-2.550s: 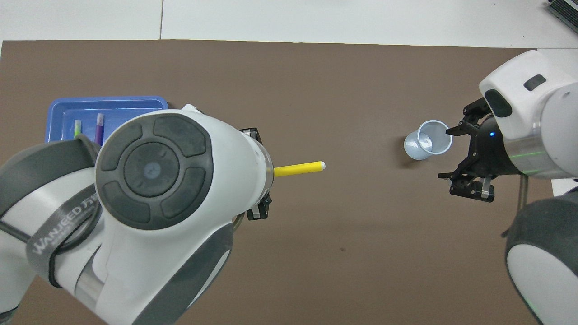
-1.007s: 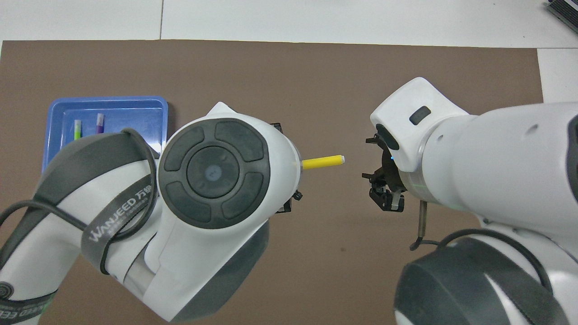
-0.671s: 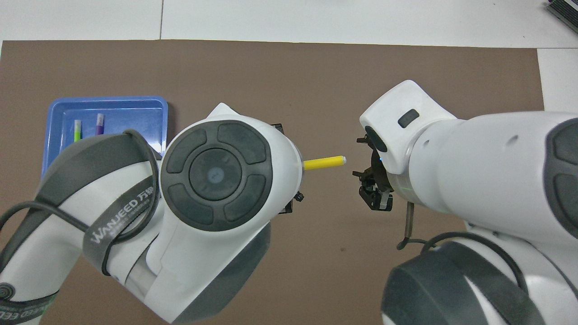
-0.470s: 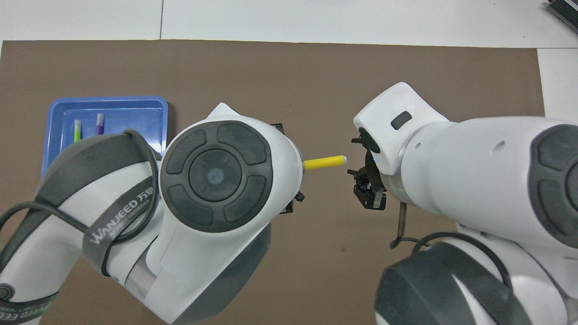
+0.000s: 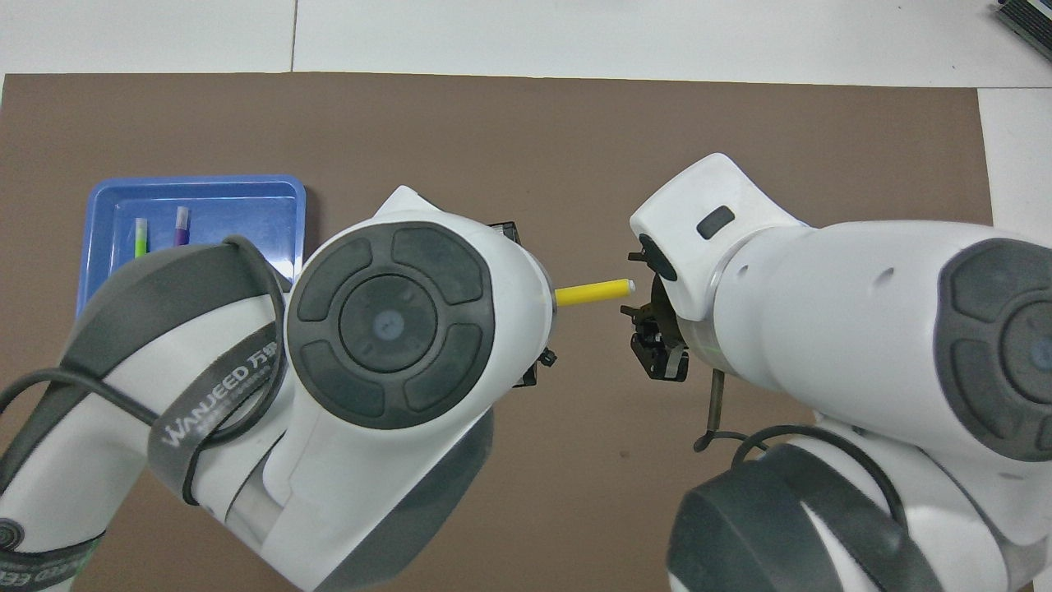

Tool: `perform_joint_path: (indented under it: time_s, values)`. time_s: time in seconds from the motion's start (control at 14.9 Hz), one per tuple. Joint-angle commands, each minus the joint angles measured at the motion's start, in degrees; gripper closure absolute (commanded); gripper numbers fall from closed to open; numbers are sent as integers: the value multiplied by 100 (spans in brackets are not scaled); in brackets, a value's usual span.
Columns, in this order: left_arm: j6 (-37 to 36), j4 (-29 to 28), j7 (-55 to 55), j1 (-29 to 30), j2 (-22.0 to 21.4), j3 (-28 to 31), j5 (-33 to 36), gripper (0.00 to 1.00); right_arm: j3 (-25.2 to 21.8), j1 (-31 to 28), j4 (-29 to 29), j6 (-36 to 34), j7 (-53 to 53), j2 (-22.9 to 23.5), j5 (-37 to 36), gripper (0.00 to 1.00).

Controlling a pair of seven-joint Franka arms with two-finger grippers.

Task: Transfer and insert pens with both arms
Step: 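Close the right gripper on the yellow pen's free end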

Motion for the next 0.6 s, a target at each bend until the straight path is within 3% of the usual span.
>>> perform_joint_path:
  time_s: [0.0,0.54]
  values:
    - [-3,150,-136,-116,97,61,133,100,2,96,-92,164,202,-35,73,57]
    - [6,158,-128,-116,97,61,124,100,2,105,-92,182,317,-26,64,67]
